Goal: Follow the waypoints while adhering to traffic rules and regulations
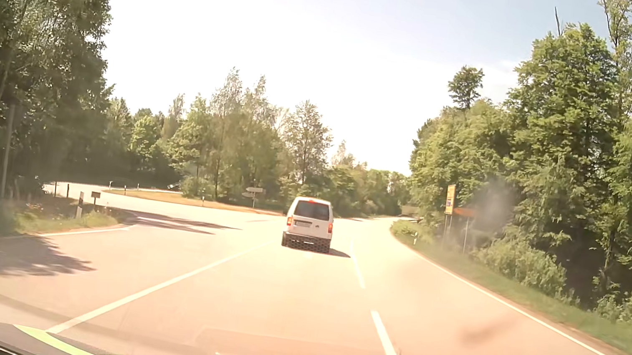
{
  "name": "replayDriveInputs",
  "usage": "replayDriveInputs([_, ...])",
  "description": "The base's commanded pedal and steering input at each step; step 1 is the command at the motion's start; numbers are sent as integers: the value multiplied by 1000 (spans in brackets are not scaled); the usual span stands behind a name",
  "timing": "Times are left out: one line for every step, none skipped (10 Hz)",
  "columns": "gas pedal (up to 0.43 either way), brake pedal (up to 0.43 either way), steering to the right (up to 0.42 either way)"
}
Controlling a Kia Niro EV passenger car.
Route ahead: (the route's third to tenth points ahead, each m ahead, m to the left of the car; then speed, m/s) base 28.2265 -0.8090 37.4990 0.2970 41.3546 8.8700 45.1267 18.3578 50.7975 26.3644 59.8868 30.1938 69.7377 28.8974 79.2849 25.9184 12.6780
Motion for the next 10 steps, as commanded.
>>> replayDriveInputs([0, 256, 14])
replayDriveInputs([0, 256, 14])
replayDriveInputs([0, 250, 14])
replayDriveInputs([0, 244, 13])
replayDriveInputs([0, 232, 13])
replayDriveInputs([0, 226, 10])
replayDriveInputs([0, 226, 9])
replayDriveInputs([0, 226, 9])
replayDriveInputs([0, 226, 7])
replayDriveInputs([0, 226, 6])
